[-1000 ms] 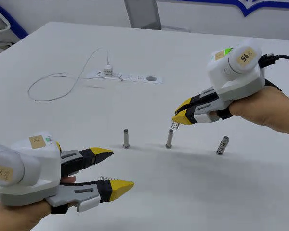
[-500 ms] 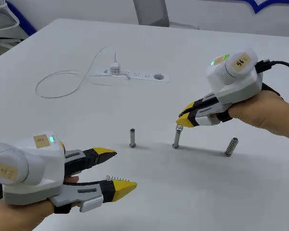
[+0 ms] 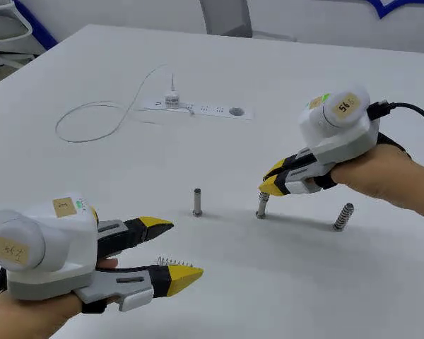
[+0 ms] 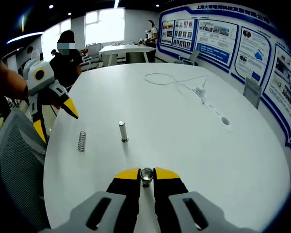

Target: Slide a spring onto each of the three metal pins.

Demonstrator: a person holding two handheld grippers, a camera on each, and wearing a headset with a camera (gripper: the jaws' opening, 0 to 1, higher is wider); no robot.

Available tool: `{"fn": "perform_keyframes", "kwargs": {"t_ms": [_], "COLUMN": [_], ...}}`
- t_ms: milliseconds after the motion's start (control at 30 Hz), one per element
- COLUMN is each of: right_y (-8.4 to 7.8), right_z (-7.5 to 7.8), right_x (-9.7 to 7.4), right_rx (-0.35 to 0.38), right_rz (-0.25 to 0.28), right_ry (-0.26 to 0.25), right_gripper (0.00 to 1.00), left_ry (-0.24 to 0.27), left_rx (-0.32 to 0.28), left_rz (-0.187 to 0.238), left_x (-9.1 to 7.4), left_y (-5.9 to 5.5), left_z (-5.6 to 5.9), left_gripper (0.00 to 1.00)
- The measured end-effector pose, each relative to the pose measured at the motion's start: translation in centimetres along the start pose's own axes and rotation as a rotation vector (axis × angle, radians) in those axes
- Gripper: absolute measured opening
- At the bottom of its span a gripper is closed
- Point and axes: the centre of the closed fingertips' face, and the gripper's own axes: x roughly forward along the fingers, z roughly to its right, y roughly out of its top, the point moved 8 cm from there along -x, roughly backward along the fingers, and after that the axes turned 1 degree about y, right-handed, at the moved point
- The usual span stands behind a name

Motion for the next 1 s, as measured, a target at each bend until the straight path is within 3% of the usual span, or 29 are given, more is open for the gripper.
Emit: {"fn": "perform_keyframes", "kwargs": {"t_ms": [267, 733, 1000], "right_y": [-1.1, -2.7, -2.6], "right_z": [0.1, 0.3, 0.5], "right_x": [1.2, 1.6, 1.5], "right_rx": [0.009, 0.028, 0.029], "right_rz": [-0.040, -0.091, -0.074], "right_ry": [-0.022, -0.034, -0.048], "right_gripper": [0.11, 0.12, 0.17], "left_ry": [0.010, 0.014, 0.015], "left_rx": [-0.004, -0.009, -0.007], "left_rz": [0.000, 0.001, -0.003], "left_x": [-0.2, -0.1, -0.2], "left_y": [-0.1, -0.2, -0.2], "left_z": [-0.2, -0.5, -0.5], "left_gripper": [0.51, 0.51, 0.52]}}
